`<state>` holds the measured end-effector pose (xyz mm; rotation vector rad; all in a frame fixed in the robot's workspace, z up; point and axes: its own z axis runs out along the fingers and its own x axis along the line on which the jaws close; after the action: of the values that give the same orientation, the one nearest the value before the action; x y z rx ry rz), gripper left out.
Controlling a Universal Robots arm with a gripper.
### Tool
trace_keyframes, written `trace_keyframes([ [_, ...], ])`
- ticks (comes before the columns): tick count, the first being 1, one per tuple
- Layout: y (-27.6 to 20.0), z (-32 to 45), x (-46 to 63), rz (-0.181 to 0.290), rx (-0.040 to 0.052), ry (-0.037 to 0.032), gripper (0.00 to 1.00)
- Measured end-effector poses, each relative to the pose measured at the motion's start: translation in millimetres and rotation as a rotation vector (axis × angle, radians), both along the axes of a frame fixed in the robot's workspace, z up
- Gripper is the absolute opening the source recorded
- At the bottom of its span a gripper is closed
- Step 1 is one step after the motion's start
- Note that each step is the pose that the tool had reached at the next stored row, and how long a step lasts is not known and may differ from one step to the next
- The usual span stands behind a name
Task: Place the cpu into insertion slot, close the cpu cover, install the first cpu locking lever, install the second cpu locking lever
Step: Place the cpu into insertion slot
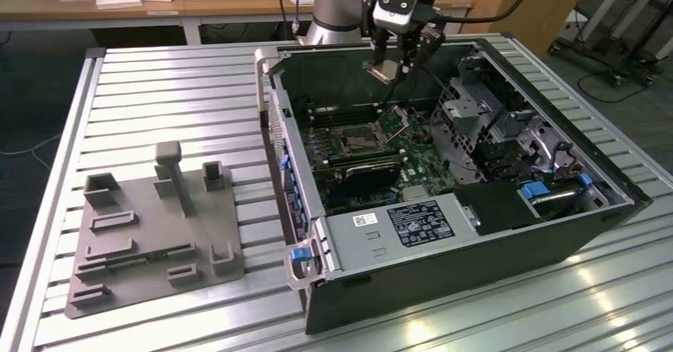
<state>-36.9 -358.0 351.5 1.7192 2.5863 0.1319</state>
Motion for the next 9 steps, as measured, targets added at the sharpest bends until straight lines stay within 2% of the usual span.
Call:
trace_keyframes([
  [4, 0.0, -0.2, -0.7, -0.058, 0.0000, 0.0001, 0.54],
  [9, 0.0, -0.4, -5.5, -0.072, 0.0000, 0.0000, 0.54],
])
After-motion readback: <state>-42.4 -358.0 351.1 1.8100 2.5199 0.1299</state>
